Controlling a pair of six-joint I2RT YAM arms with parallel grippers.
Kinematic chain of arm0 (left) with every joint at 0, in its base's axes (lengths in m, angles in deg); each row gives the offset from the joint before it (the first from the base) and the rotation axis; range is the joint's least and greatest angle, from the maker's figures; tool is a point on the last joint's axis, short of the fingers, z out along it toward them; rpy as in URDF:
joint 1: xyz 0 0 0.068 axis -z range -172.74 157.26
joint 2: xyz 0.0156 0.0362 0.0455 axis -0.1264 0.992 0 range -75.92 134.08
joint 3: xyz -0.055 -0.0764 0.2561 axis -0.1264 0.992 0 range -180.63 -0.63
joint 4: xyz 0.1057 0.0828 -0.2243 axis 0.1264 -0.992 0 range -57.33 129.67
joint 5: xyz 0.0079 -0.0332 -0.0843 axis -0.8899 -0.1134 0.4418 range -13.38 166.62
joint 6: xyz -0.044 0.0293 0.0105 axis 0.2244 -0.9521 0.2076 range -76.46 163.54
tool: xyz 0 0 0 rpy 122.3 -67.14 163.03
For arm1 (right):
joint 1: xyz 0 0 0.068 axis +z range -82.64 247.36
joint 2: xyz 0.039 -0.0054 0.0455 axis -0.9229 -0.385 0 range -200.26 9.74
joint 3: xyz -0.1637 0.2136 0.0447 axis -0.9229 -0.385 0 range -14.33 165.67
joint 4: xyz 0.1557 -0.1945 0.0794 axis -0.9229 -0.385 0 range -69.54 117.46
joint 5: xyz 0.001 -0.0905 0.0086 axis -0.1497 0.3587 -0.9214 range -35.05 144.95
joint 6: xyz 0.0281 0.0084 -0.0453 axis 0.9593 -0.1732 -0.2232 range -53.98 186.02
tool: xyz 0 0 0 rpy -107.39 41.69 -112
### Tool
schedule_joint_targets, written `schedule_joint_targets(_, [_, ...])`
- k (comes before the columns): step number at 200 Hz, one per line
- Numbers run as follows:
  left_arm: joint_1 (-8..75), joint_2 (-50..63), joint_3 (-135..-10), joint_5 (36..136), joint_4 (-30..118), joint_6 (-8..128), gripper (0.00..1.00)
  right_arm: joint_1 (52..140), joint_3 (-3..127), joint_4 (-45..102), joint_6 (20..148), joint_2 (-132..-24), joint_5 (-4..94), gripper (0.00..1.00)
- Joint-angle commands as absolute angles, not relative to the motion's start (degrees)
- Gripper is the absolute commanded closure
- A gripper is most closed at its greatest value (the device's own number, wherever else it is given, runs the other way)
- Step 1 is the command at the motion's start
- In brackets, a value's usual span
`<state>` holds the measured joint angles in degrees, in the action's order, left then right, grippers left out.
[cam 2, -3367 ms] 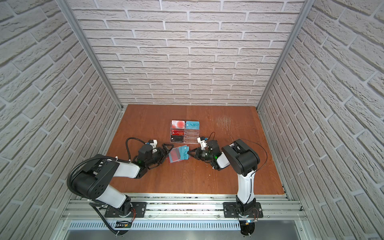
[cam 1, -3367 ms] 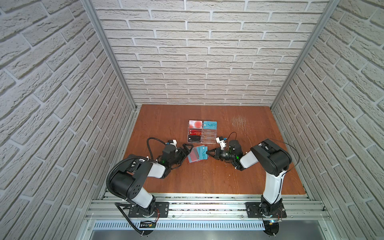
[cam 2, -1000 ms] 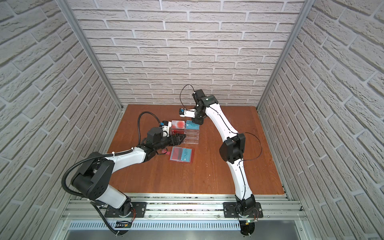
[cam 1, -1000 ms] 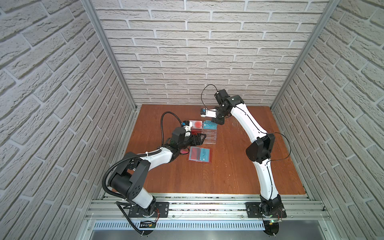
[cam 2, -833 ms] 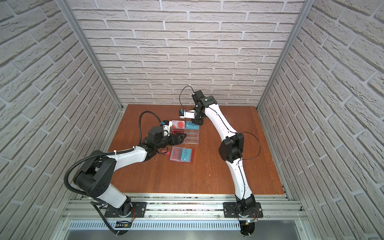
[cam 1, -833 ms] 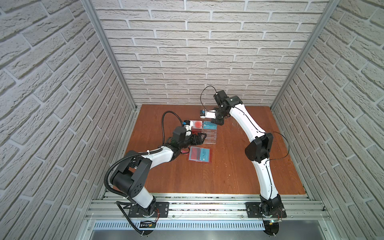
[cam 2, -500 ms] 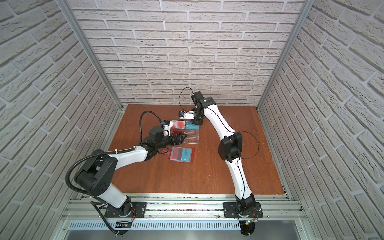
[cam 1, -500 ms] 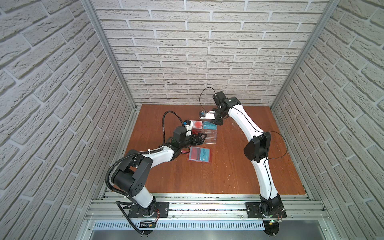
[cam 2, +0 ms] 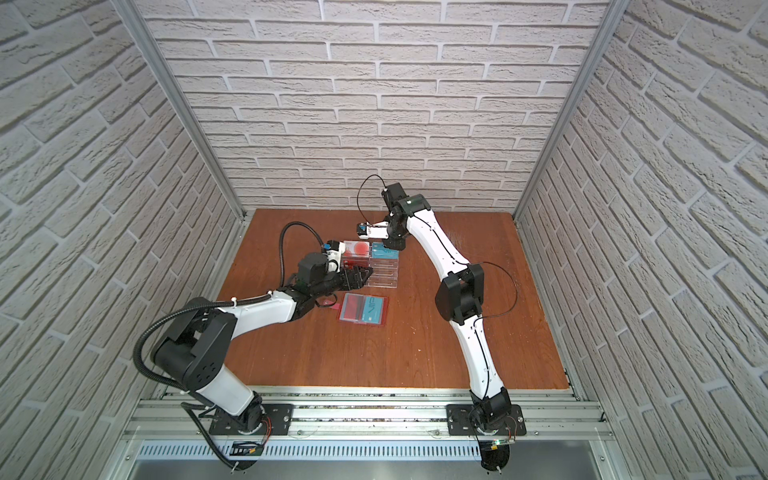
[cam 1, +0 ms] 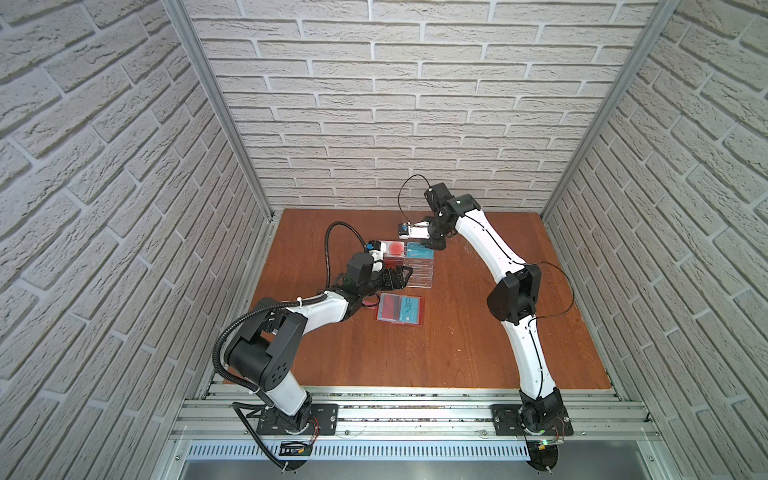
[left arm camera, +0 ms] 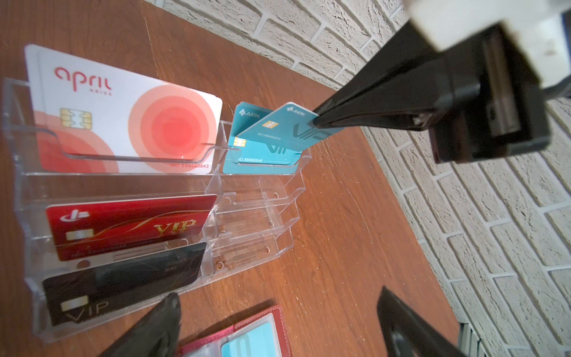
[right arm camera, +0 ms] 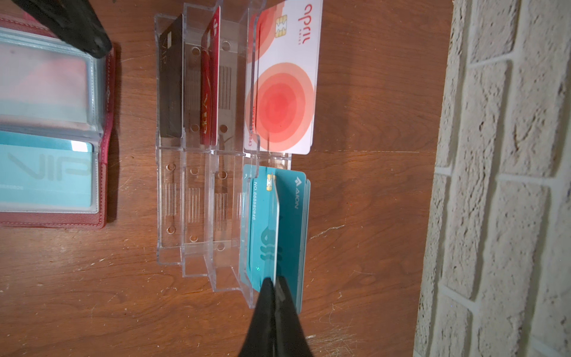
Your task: Take the credit cards out of the card holder
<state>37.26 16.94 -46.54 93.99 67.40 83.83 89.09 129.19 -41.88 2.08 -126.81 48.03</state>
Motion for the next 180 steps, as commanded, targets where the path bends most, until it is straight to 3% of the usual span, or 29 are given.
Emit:
schedule_joint_targets(1, [36.62, 17.37, -46.90, 93.65, 70.73, 83.38, 0.02, 88.89, 127.87, -39.85, 1.47, -126.87, 48.85, 0.95])
schedule_joint_targets(180, [35.50, 17.35, -44.58, 93.85, 73.15, 84.78, 0.02, 90.65, 123.93, -33.83, 1.58, -125.48, 50.82, 0.92])
